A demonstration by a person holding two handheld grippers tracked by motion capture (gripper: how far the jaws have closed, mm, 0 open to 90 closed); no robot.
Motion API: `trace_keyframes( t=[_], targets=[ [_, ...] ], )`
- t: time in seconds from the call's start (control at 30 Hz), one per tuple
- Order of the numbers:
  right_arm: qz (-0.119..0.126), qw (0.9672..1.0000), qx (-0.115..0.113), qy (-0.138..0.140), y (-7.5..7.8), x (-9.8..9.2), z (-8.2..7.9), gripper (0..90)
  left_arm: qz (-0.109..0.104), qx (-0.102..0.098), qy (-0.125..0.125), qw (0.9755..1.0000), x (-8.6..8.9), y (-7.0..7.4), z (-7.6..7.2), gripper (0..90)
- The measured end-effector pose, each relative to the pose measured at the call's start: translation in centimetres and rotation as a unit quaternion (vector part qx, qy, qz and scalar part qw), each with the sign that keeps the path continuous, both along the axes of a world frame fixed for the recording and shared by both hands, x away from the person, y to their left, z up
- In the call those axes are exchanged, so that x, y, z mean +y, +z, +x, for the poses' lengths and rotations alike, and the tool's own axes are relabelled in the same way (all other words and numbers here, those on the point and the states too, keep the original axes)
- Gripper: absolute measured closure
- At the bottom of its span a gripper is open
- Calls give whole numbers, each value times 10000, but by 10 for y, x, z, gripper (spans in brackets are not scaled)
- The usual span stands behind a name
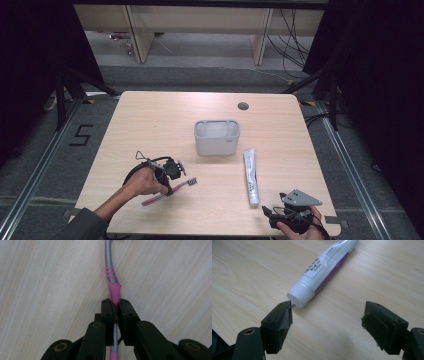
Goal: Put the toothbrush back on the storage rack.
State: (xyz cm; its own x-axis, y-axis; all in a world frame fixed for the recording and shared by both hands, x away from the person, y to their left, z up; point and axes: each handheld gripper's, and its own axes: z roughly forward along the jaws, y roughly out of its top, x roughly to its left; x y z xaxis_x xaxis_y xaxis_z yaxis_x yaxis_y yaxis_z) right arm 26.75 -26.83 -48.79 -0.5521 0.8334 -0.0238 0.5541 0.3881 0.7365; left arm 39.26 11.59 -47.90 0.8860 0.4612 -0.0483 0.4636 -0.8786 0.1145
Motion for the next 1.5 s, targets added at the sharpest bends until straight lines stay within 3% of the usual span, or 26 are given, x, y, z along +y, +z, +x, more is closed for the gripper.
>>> trace_keyframes(
  t=[0.17,0.3,0.33,0.37,0.47,0.5,0.53,0.6,0.63,0.7,0.73,0.77,0.8,0.83,0.93,1.0,1.03,1.07,1.1,1.17,1.23,1.27,1.3,1.37,1.43,1.5],
  targets=[
    [80,10000,42,-27,0,0,0,241,-162,-58,77,9998,3,3,1,829],
    [55,10000,-24,-40,0,0,0,241,-411,-8,85,9991,6,10,2,828],
    [103,9999,65,-59,0,0,0,242,-548,-39,120,9984,8,13,2,829],
    [103,9999,65,-59,0,0,0,242,-548,-39,120,9984,8,13,2,828],
    [73,10000,-3,-37,0,-1,0,242,-822,-161,200,9963,11,21,4,828],
    [52,9999,62,-101,1,-1,-1,242,-1025,-282,245,9940,13,26,5,828],
    [52,9999,62,-101,1,-1,-1,242,-1025,-282,245,9940,13,26,5,828],
    [133,9998,112,-98,0,0,-1,242,-1291,-412,366,9901,15,33,7,828],
    [133,9998,112,-98,0,0,-1,242,-1291,-412,366,9901,15,33,7,828],
    [61,9999,58,-94,1,-1,0,242,-1468,-533,379,9870,15,38,7,829],
    [82,9999,75,-113,0,0,-1,241,-1629,-579,447,9839,15,41,5,828],
    [82,9999,75,-113,0,0,-1,241,-1629,-579,447,9839,15,41,5,828],
    [33,10000,-13,-64,0,-2,0,241,-1861,-668,636,9782,14,44,2,828],
    [17,10000,-12,-68,1,-2,0,241,-1861,-668,636,9782,14,44,2,828],
    [77,9999,60,-102,0,-1,-1,239,-2080,-967,486,9721,16,49,4,828],
    [28,10000,-16,-41,0,-2,0,239,-2102,-1066,468,9707,16,51,4,828],
    [104,9999,55,-74,0,0,-1,238,-2198,-1128,505,9677,17,52,4,828],
    [125,9999,72,-26,0,0,0,238,-2343,-1297,476,9623,19,55,6,828],
    [125,9999,72,-26,0,0,0,238,-2343,-1297,476,9623,19,55,6,828],
    [122,9999,64,-9,0,0,0,238,-2491,-1244,513,9591,20,57,7,828],
    [125,9998,109,-69,0,0,-1,238,-2620,-1296,657,9541,20,60,6,828],
    [23,10000,11,-39,0,-1,0,238,-2757,-1420,765,9476,20,62,5,829],
    [23,10000,11,-39,0,-1,0,238,-2757,-1420,765,9476,20,62,5,828],
    [95,9999,57,-4,0,0,0,238,-2840,-1379,816,9454,20,63,5,828],
    [57,10000,31,-68,0,-1,0,238,-2887,-1477,846,9422,20,66,6,829],
    [95,9999,61,-54,0,0,0,238,-2999,-1567,912,9366,20,68,8,829]
  ],
)
